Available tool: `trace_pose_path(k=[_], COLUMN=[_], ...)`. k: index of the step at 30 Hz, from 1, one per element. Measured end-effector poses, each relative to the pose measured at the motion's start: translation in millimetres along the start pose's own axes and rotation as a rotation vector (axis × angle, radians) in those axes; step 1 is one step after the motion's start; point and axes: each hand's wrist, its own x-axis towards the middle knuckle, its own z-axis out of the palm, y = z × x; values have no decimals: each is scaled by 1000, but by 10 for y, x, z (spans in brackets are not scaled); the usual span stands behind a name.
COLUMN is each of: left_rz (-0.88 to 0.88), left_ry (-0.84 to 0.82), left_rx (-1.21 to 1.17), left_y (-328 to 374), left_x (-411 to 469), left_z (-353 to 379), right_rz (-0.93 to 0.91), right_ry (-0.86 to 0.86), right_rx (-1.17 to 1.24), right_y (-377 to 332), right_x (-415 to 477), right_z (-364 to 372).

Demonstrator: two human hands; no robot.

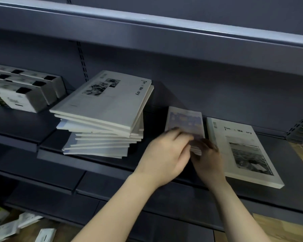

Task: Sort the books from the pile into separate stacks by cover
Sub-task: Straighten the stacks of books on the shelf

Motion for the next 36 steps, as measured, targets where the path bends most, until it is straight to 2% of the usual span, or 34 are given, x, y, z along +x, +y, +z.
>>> trace_pose_path(k=[5, 9, 13, 17, 21, 26, 29, 31, 34, 36], left_rz=[-68, -299, -448, -626, -778, -848, -787, -749, -777, -747], left_ry=[159, 186, 238, 228, 66, 41, 75, 133, 276, 327], left_rx=[135, 314, 423, 550, 570, 532, 490, 324, -59, -164], left_y=[-172, -605, -1000, -1323, -1409, -1413, -1323, -1239, -1088, -935], left_x=[135, 107, -20, -107, -34, 109, 160, 164, 120, 110], left_z=[-551, -970, -1310, -1484, -1583, -1696, -1711, -1681, -1578, -1460], right_rz=[-48, -46, -22, 0, 5, -15, -25, -19, 24, 91], right_ry=[-22, -41, -72, -89, -92, -87, -122, -166, -204, -191], right_rx=[-16, -38, -43, -47, -66, -81, -58, -18, 124, 267], right_y=[-145, -225, -295, -321, -335, -323, -268, -231, -236, -263], right_x=[-149, -231, -295, -340, -373, -394, -402, -396, -376, -352], right_z=[9, 51, 100, 151, 176, 197, 198, 173, 71, -40])
